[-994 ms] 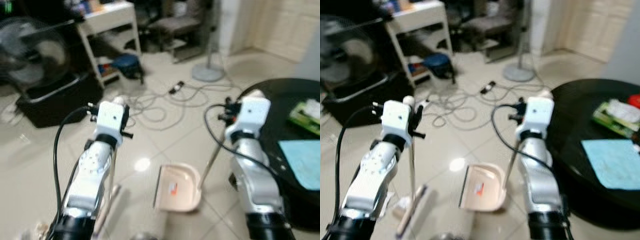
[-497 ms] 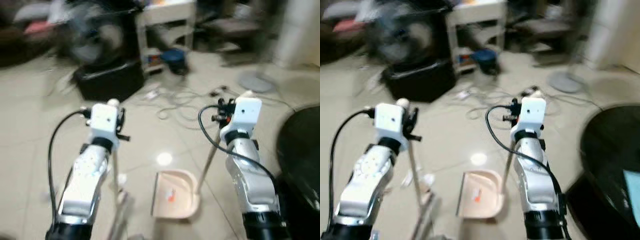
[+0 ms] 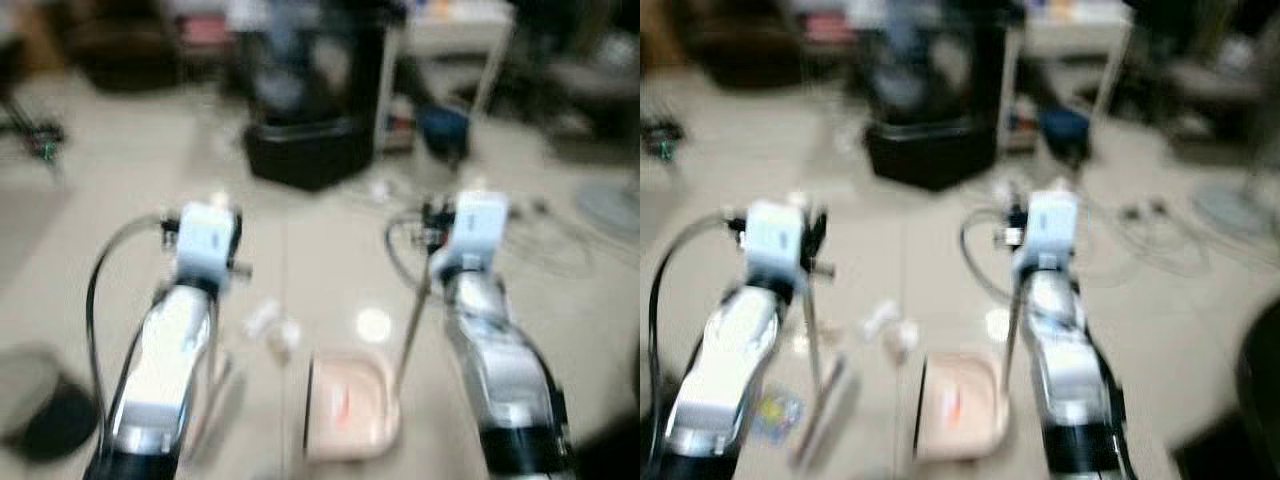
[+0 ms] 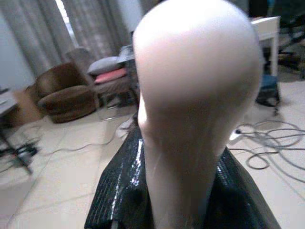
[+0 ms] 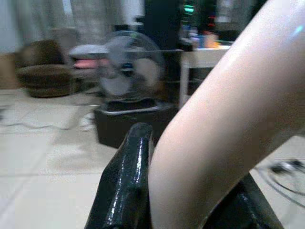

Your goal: Sweep floor

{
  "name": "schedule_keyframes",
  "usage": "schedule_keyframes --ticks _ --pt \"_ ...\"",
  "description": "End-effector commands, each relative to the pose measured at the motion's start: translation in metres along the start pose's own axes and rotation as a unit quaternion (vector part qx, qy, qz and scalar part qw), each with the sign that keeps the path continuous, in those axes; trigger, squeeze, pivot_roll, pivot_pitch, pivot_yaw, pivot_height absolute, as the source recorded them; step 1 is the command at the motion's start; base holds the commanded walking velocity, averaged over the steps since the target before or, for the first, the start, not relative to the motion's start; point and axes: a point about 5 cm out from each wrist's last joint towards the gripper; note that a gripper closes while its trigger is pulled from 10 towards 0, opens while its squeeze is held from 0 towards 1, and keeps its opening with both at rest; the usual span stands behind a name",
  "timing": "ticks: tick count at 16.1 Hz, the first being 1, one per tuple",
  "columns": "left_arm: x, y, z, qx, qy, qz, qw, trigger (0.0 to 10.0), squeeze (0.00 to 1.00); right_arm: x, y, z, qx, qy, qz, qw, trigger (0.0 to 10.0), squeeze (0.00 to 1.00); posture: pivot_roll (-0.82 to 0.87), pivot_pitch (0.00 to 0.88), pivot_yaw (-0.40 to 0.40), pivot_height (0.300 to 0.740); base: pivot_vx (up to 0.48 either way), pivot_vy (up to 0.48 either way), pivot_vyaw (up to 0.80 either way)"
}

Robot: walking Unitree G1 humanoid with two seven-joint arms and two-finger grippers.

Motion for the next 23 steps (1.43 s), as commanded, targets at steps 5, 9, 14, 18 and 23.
schedule_keyframes --ticks 5,9,14,18,23 --pt "0.006 0.000 0.000 -0.002 0.013 0.006 1.000 10.0 0.00 0.006 0.002 0.000 0.003 0.015 0.002 1.000 10.0 0.00 -0.06 0.000 0.029 0.740 0.000 0.000 0.80" --pt "0.006 0.000 0.003 -0.010 0.014 0.006 1.000 10.0 0.00 0.008 0.006 0.001 -0.013 0.022 0.006 1.000 10.0 0.00 -0.07 0.000 0.038 0.740 0.000 0.361 0.20" --pt "0.005 0.002 0.005 -0.015 0.015 0.004 1.000 10.0 0.00 0.007 0.009 0.000 -0.023 0.022 0.002 0.999 10.0 0.00 -0.08 0.000 0.043 0.740 0.000 0.403 0.00" --pt "0.004 0.002 0.006 -0.020 0.016 0.006 1.000 10.0 0.00 0.004 0.013 -0.002 -0.034 0.012 0.022 0.999 10.0 0.00 -0.08 0.000 0.048 0.740 0.000 0.403 0.00" --pt "0.003 0.002 0.007 -0.024 0.015 0.011 1.000 10.0 0.00 0.002 0.014 -0.003 -0.038 0.006 0.023 0.999 10.0 0.00 -0.08 0.000 0.044 0.740 0.000 0.403 -0.42"
Point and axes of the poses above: a point about 5 cm out from each wrist's last joint towards the gripper, its own z axis pointing out of the wrist towards the gripper, its own x axis along the axis of the wrist's last joint, y = z × x, and after that the axes turned 8 degrees about -z, right-handed
